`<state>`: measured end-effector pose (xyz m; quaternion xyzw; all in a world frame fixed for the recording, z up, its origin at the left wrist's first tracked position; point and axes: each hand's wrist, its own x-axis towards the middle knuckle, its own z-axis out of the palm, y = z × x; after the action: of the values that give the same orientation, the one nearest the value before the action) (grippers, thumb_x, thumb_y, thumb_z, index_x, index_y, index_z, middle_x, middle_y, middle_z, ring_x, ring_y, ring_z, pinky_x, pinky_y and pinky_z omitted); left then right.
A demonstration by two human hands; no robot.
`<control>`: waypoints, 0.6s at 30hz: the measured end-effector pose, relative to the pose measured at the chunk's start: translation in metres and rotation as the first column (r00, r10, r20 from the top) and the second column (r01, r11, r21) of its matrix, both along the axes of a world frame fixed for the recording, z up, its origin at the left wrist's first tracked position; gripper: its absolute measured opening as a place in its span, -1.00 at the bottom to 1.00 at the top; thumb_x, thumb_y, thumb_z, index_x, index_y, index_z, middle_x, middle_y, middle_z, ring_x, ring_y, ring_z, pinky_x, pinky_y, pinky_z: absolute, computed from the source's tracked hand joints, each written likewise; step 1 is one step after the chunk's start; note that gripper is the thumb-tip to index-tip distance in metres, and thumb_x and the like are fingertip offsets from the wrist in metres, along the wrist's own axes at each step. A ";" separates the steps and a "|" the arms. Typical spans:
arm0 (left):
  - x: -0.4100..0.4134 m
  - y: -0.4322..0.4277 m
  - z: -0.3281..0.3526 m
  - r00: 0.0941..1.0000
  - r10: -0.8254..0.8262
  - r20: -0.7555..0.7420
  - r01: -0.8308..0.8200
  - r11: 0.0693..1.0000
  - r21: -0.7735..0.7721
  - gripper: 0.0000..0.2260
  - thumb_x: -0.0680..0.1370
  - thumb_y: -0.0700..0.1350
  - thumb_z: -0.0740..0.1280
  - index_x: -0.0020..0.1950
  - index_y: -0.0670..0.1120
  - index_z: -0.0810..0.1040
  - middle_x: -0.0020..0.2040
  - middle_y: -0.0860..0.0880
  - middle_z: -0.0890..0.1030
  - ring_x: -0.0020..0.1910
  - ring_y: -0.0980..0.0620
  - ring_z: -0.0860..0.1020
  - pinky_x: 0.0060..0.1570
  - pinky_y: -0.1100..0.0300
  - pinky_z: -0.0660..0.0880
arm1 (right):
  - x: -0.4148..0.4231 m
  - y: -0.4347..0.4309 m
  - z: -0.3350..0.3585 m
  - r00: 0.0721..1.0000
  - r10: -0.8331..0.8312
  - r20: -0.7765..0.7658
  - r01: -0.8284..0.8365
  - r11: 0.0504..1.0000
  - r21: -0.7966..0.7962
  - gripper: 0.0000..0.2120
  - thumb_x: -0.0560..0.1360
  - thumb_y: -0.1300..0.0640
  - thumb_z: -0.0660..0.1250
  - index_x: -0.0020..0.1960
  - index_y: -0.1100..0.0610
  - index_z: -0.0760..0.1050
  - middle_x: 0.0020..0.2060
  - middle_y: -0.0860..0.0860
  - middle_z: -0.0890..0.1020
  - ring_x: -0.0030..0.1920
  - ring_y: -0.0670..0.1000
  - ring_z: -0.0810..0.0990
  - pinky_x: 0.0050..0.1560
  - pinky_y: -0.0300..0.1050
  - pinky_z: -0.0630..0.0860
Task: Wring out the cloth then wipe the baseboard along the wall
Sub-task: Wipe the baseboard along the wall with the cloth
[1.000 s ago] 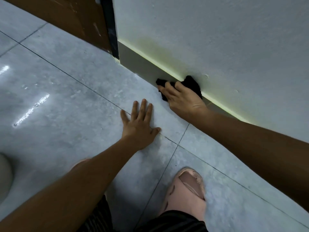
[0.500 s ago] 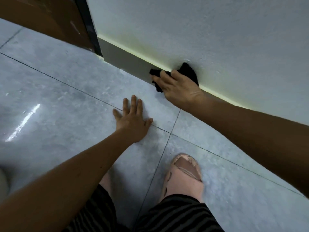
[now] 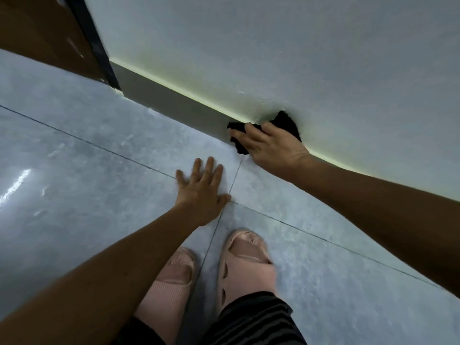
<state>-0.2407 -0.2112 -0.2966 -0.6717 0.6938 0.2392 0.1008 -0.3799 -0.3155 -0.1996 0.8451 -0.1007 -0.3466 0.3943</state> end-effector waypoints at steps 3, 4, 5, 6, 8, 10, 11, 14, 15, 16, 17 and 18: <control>-0.001 -0.001 0.000 1.000 0.012 0.019 -0.013 1.000 0.015 -0.31 0.57 0.27 -0.06 0.54 -0.05 -0.26 0.54 -0.09 -0.31 0.50 -0.17 -0.29 0.40 -0.32 -0.09 | 0.026 -0.004 -0.007 0.994 0.036 0.100 -0.036 0.999 0.001 -0.48 0.57 0.17 0.19 0.50 0.17 0.19 0.55 0.09 -0.14 0.49 0.15 0.02 0.34 -0.01 0.18; -0.001 -0.001 0.001 1.000 0.005 0.024 -0.005 1.000 0.015 -0.30 0.57 0.28 -0.06 0.54 -0.05 -0.27 0.54 -0.09 -0.31 0.50 -0.17 -0.29 0.40 -0.33 -0.09 | 0.032 -0.004 -0.009 0.994 0.040 0.100 -0.040 0.999 0.005 -0.49 0.57 0.17 0.19 0.50 0.17 0.20 0.55 0.09 -0.14 0.50 0.15 0.01 0.35 -0.01 0.17; -0.001 0.000 0.001 1.000 -0.001 0.026 0.000 1.000 0.017 -0.29 0.56 0.28 -0.06 0.53 -0.05 -0.27 0.54 -0.09 -0.32 0.50 -0.17 -0.30 0.40 -0.33 -0.08 | 0.034 -0.004 -0.012 0.995 0.039 0.089 -0.040 0.999 0.005 -0.49 0.58 0.16 0.18 0.50 0.17 0.19 0.55 0.09 -0.13 0.50 0.15 0.01 0.36 0.00 0.16; -0.001 -0.001 0.000 1.000 -0.003 0.031 0.002 1.000 0.016 -0.29 0.56 0.28 -0.06 0.53 -0.05 -0.28 0.54 -0.09 -0.32 0.50 -0.17 -0.30 0.39 -0.33 -0.08 | 0.034 -0.004 -0.016 0.996 0.039 0.075 -0.039 0.999 0.003 -0.49 0.59 0.16 0.17 0.51 0.18 0.18 0.55 0.10 -0.13 0.50 0.16 0.01 0.36 0.01 0.16; -0.001 -0.001 -0.001 0.999 -0.004 0.047 0.003 1.000 0.015 -0.30 0.56 0.29 -0.07 0.53 -0.04 -0.30 0.53 -0.09 -0.33 0.50 -0.17 -0.30 0.39 -0.33 -0.08 | 0.023 -0.003 -0.022 0.998 0.045 0.037 -0.046 0.999 0.015 -0.49 0.60 0.16 0.14 0.52 0.21 0.13 0.55 0.10 -0.13 0.50 0.16 0.01 0.35 0.01 0.17; -0.003 0.000 -0.002 0.998 0.005 0.059 -0.006 1.000 0.006 -0.31 0.57 0.28 -0.09 0.53 -0.03 -0.29 0.54 -0.08 -0.32 0.50 -0.16 -0.29 0.38 -0.34 -0.05 | 0.001 0.000 -0.024 0.999 0.037 -0.006 -0.037 0.999 0.030 -0.48 0.61 0.17 0.11 0.52 0.24 0.08 0.55 0.12 -0.15 0.50 0.16 0.02 0.33 0.00 0.19; -0.004 0.000 -0.002 0.998 0.018 0.062 -0.018 1.000 -0.005 -0.33 0.57 0.27 -0.10 0.53 -0.03 -0.28 0.54 -0.08 -0.31 0.51 -0.16 -0.28 0.38 -0.34 -0.04 | -0.012 0.002 -0.024 0.999 0.022 -0.025 -0.021 0.999 0.031 -0.48 0.61 0.19 0.10 0.52 0.24 0.06 0.54 0.13 -0.16 0.50 0.17 0.01 0.33 0.00 0.19; -0.010 -0.001 -0.001 0.996 0.056 0.070 -0.055 0.998 -0.014 -0.36 0.58 0.25 -0.13 0.54 -0.04 -0.24 0.55 -0.10 -0.28 0.51 -0.19 -0.26 0.38 -0.34 -0.01 | -0.046 0.006 -0.013 0.997 -0.043 -0.066 0.047 0.997 0.059 -0.47 0.59 0.23 0.12 0.52 0.23 0.06 0.54 0.13 -0.20 0.51 0.17 -0.02 0.34 0.00 0.19; -0.013 -0.001 0.000 0.995 0.065 0.074 -0.064 0.998 -0.010 -0.36 0.58 0.25 -0.13 0.54 -0.05 -0.23 0.55 -0.12 -0.27 0.51 -0.21 -0.25 0.38 -0.33 -0.01 | -0.051 0.007 -0.008 0.997 -0.060 -0.052 0.064 0.996 0.067 -0.47 0.59 0.23 0.13 0.52 0.22 0.09 0.54 0.12 -0.20 0.51 0.16 0.00 0.33 -0.01 0.20; -0.017 -0.002 0.001 0.994 0.070 0.080 -0.070 0.997 -0.014 -0.35 0.58 0.25 -0.13 0.54 -0.07 -0.23 0.55 -0.14 -0.26 0.50 -0.23 -0.25 0.38 -0.33 -0.01 | -0.051 0.007 -0.003 0.997 -0.072 0.001 0.072 0.996 0.062 -0.48 0.58 0.21 0.15 0.51 0.19 0.14 0.55 0.10 -0.16 0.50 0.14 0.04 0.31 -0.03 0.24; -0.020 -0.001 0.000 0.993 0.078 0.085 -0.076 0.997 -0.025 -0.33 0.57 0.26 -0.13 0.54 -0.09 -0.23 0.55 -0.16 -0.26 0.50 -0.25 -0.24 0.39 -0.32 -0.01 | -0.047 0.008 0.000 0.994 -0.064 0.087 0.060 0.997 0.046 -0.49 0.57 0.19 0.18 0.50 0.15 0.21 0.55 0.07 -0.10 0.49 0.12 0.10 0.27 -0.06 0.28; -0.022 -0.001 0.000 0.992 0.089 0.087 -0.086 0.996 -0.034 -0.32 0.57 0.27 -0.12 0.54 -0.10 -0.22 0.54 -0.18 -0.26 0.50 -0.27 -0.24 0.40 -0.31 -0.01 | -0.039 0.008 0.002 0.986 -0.044 0.162 0.040 0.999 0.029 -0.51 0.55 0.16 0.20 0.48 0.12 0.27 0.56 0.04 -0.05 0.48 0.11 0.15 0.23 -0.08 0.31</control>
<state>-0.2627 -0.2124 -0.2966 -0.7128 0.6621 0.2030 0.1108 -0.4188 -0.3077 -0.1978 0.8733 -0.1458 -0.2861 0.3664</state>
